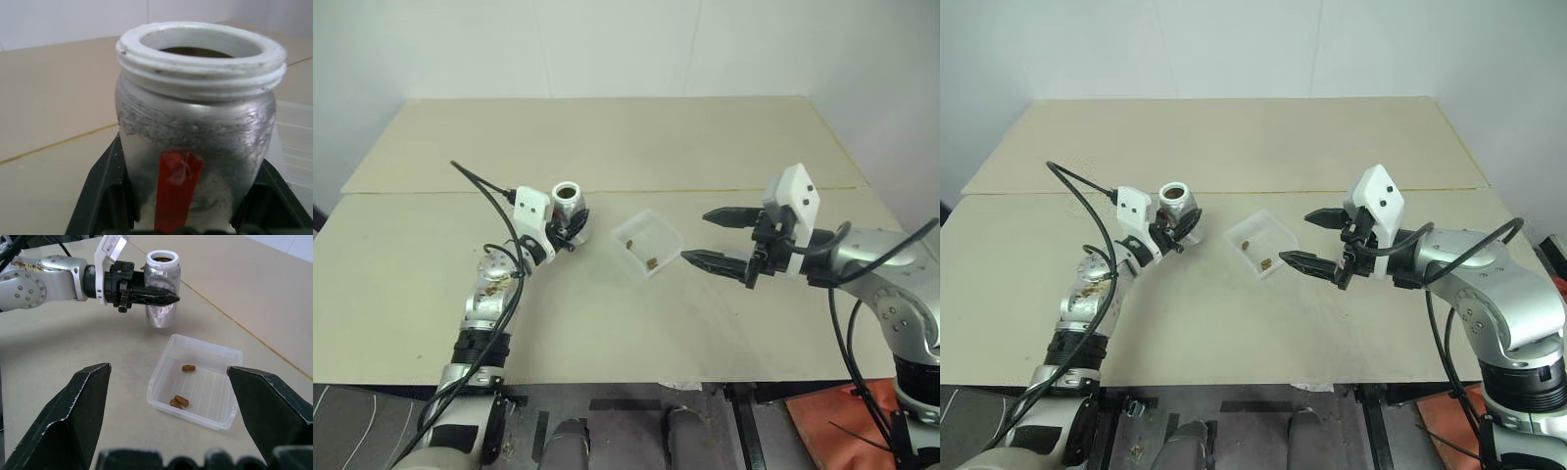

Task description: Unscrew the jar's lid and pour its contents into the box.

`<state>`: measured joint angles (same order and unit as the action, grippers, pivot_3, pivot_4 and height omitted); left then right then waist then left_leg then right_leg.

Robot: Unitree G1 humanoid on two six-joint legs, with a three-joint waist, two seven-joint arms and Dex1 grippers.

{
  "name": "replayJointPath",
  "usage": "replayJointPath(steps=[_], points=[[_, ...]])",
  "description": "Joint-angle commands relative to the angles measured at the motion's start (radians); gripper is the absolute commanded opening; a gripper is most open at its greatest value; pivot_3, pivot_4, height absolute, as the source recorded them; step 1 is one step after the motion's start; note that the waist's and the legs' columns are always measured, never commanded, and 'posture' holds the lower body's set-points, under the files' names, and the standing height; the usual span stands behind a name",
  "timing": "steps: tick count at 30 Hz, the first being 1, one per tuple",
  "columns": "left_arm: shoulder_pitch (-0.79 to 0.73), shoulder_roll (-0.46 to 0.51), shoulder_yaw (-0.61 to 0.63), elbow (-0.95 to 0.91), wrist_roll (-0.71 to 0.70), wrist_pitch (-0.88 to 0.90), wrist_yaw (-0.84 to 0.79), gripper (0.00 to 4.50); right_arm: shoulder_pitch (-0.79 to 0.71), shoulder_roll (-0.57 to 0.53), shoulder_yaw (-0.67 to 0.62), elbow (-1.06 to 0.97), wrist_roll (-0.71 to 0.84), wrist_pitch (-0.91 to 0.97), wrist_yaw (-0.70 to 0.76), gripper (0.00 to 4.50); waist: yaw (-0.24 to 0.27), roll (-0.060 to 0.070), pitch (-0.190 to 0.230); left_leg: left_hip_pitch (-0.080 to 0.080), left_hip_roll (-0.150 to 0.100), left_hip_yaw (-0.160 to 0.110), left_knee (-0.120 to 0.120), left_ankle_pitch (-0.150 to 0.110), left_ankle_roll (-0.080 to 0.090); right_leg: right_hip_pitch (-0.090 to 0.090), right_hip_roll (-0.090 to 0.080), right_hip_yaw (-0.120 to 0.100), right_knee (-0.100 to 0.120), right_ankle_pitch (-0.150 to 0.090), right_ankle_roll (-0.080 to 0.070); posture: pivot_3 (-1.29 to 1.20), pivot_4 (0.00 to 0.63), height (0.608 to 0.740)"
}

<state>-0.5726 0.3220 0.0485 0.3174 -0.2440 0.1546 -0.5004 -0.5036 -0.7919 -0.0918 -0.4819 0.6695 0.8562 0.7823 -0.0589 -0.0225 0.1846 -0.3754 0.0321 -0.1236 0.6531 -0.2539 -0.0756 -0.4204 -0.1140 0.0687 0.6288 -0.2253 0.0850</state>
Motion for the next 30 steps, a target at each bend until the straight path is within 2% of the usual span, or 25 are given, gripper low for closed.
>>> replayJointPath(steps=[1,2,6,7,11,15,19,23,26,30], points=[[0.013,0.005,0.003,-0.006,0.009,-0.011,-0.017,2.68,-0.017,-0.002,-0.008,-0.015,-0.003,-0.021,-0.006,4.50,-0.002,0.000,0.000,0.000,0.000,0.000,0.000,0.000,0.000,0.000,0.000,0.000,0.000,0.000,0.000,0.00,0.150,0.740],[0.014,0.007,0.004,-0.004,0.009,-0.010,-0.021,2.89,-0.018,-0.002,-0.006,-0.014,-0.004,-0.020,-0.006,4.50,-0.001,0.000,0.000,0.000,0.000,0.000,0.000,0.000,0.000,0.000,0.000,0.000,0.000,0.000,0.000,0.00,0.150,0.740],[0.033,0.021,0.013,-0.023,-0.003,0.016,-0.043,4.25,-0.017,0.000,0.002,-0.014,-0.006,-0.022,-0.004,4.50,0.000,0.000,0.000,0.000,0.000,0.000,0.000,0.000,0.000,0.000,0.000,0.000,0.000,0.000,0.000,0.00,0.150,0.740],[0.038,0.023,0.014,-0.030,-0.004,0.019,-0.047,4.44,-0.017,0.000,0.003,-0.014,-0.006,-0.022,-0.003,4.50,0.000,0.000,0.000,0.000,0.000,0.000,0.000,-0.001,0.002,0.000,0.000,0.000,0.000,0.000,0.000,0.00,0.150,0.740],[0.097,0.080,0.030,-0.130,-0.022,0.068,-0.089,4.44,-0.013,-0.001,0.006,-0.019,-0.007,-0.028,0.004,4.50,-0.008,0.000,0.000,0.000,0.000,0.000,0.000,-0.002,0.004,0.000,0.000,0.000,0.001,0.000,0.000,0.00,0.150,0.740],[0.222,0.264,0.067,-0.319,-0.090,0.149,-0.264,4.44,0.015,-0.023,-0.018,-0.022,-0.006,-0.032,0.018,4.50,-0.015,0.000,0.000,0.000,0.001,0.000,-0.001,-0.002,0.004,-0.001,0.001,0.001,0.001,0.000,0.000,0.00,0.150,0.740],[0.320,0.445,0.183,-0.462,-0.246,0.230,-0.449,4.44,0.074,-0.068,-0.053,-0.018,-0.016,-0.067,0.064,4.50,-0.006,0.000,0.000,0.000,0.001,0.000,-0.002,-0.003,0.005,-0.001,0.001,0.001,0.001,0.000,-0.001,0.00,0.150,0.740],[0.393,0.567,0.327,-0.530,-0.401,0.273,-0.621,4.44,0.110,-0.101,-0.083,0.011,-0.028,-0.119,0.113,4.50,0.003,0.000,0.000,0.001,0.001,0.001,-0.003,-0.003,0.005,-0.001,0.000,0.000,-0.002,0.000,-0.001,0.00,0.150,0.740],[0.446,0.627,0.415,-0.562,-0.460,0.300,-0.686,4.44,0.109,-0.111,-0.089,0.040,-0.032,-0.145,0.137,4.50,0.003,0.000,0.000,0.002,0.002,0.002,-0.003,-0.003,0.006,-0.001,0.001,0.001,-0.002,-0.001,-0.001,0.00,0.150,0.740],[0.505,0.630,0.463,-0.610,-0.480,0.322,-0.665,4.44,0.106,-0.111,-0.087,0.048,-0.029,-0.161,0.149,4.50,0.001,0.000,0.000,0.003,0.002,0.003,-0.004,-0.004,0.006,-0.001,0.001,0.001,-0.002,-0.001,-0.002,0.00,0.150,0.740]])
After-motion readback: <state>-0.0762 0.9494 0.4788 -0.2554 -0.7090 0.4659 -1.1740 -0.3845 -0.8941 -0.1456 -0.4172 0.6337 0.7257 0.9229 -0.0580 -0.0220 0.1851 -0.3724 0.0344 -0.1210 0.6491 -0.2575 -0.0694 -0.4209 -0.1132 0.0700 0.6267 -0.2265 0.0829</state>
